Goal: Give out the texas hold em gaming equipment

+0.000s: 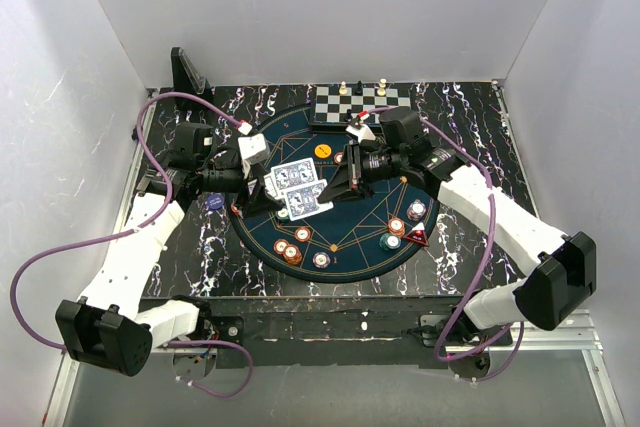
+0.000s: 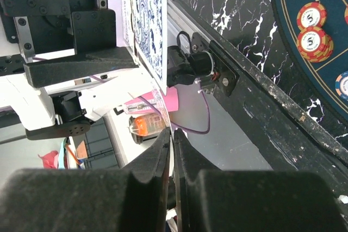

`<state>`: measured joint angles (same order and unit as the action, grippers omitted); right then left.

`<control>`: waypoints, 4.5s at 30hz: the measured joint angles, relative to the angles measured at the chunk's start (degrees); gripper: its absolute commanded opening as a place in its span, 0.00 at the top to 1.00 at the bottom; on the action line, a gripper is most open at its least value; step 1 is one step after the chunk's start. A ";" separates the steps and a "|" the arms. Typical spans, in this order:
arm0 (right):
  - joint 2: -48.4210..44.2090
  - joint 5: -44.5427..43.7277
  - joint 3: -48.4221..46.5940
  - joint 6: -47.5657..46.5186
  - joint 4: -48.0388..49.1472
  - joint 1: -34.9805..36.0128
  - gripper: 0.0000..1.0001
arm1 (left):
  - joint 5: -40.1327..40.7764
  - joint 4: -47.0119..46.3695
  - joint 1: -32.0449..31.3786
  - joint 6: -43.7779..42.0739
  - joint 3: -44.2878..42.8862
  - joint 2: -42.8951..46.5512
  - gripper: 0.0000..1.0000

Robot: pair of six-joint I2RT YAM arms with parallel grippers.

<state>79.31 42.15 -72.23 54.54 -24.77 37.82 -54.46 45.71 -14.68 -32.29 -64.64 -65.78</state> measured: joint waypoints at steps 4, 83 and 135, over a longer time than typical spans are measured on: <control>-0.66 1.46 0.02 0.33 0.59 -0.57 0.93 | 0.02 -0.39 0.09 0.39 0.02 0.00 1.00; 24.30 -8.13 -17.49 0.83 5.46 -11.45 0.13 | 1.03 4.17 1.07 -1.18 -1.22 1.40 1.00; 8.00 0.07 -3.26 -0.31 11.19 0.07 0.69 | 1.05 4.83 1.07 -2.45 -0.76 1.40 1.00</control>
<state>87.31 42.22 -75.48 54.24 -13.58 37.89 -53.41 50.54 -13.61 -34.74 -65.41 -64.38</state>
